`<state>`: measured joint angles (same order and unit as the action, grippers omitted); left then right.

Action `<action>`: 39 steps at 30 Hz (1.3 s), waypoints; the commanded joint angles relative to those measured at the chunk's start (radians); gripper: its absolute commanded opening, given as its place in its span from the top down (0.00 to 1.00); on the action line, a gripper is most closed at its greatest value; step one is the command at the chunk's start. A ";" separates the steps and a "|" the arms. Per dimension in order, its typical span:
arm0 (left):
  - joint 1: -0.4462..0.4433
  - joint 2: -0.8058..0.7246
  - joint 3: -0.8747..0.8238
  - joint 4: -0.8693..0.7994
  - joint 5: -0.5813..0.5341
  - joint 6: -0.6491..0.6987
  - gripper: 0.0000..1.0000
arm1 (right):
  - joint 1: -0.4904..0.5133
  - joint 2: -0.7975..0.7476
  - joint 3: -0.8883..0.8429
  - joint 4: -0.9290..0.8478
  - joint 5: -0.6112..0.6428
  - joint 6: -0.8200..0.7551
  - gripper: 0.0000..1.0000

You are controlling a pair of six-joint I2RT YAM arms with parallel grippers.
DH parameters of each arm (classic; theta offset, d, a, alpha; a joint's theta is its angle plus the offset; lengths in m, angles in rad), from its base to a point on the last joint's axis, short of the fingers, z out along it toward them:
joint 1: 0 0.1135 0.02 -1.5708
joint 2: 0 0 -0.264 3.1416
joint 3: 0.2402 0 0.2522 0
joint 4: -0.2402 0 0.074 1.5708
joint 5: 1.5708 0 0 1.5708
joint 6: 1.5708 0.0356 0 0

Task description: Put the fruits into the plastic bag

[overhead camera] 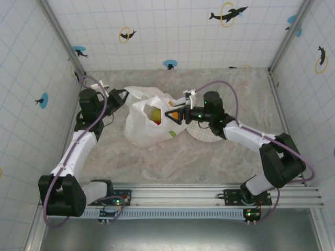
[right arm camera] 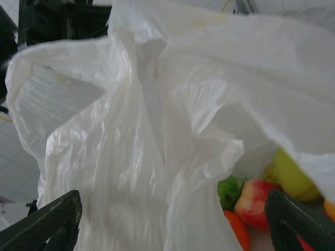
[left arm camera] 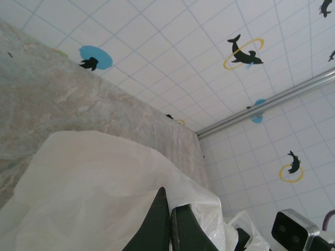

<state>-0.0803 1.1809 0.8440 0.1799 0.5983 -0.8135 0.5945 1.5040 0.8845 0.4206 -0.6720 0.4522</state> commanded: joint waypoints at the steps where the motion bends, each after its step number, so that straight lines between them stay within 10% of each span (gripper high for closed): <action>1: -0.021 0.017 -0.015 0.034 0.023 -0.008 1.00 | -0.001 -0.085 -0.009 -0.221 -0.009 -0.078 0.08; 28: -0.146 0.117 -0.010 -0.058 0.011 0.114 1.00 | -0.265 -0.584 -0.033 -0.759 0.033 -0.273 0.10; 39: -0.142 0.103 -0.012 -0.072 -0.012 0.121 1.00 | -0.454 -0.366 -0.062 -0.575 0.571 -0.188 0.11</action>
<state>-0.2283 1.2896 0.8291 0.1162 0.5934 -0.7109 0.1364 1.0771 0.8272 -0.2359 -0.3027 0.2581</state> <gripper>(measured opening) 0.042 0.890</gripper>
